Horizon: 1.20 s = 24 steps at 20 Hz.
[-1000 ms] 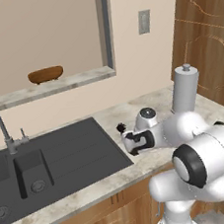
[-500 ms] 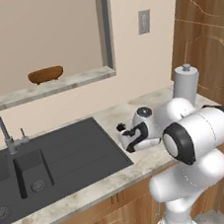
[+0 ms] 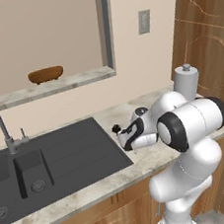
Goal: Locate and retrieve the dish brush and dish brush from the cabinet. Place them next to the sink.
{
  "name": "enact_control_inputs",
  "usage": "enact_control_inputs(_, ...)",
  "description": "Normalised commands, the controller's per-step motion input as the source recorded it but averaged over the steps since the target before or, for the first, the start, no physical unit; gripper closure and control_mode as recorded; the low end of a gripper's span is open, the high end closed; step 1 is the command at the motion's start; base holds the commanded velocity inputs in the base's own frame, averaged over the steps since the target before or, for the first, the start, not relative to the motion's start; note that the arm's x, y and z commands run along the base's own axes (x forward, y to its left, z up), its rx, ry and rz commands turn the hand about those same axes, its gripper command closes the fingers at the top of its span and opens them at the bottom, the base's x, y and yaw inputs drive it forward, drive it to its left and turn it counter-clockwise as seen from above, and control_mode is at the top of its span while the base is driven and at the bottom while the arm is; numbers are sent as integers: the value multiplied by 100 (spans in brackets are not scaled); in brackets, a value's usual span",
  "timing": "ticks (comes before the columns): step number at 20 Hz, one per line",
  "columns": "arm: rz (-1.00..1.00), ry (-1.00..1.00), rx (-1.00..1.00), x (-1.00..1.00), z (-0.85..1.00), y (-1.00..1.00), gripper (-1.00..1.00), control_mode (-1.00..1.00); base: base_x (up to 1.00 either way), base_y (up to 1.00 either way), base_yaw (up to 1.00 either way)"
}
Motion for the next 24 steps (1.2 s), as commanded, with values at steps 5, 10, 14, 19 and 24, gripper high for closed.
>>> enact_control_inputs(5,1,1,2,3,13,-4,-100,-100,0,0,0)
enact_control_inputs(10,-5,0,2,-18,48,-19,-100,-100,0,0,0)
enact_control_inputs(14,-6,0,7,-33,60,-21,-100,-100,0,0,0)
enact_control_inputs(19,-4,-1,7,-50,86,0,-100,-100,0,0,0)
enact_control_inputs(24,0,-6,5,-62,83,4,-100,-100,0,0,0)
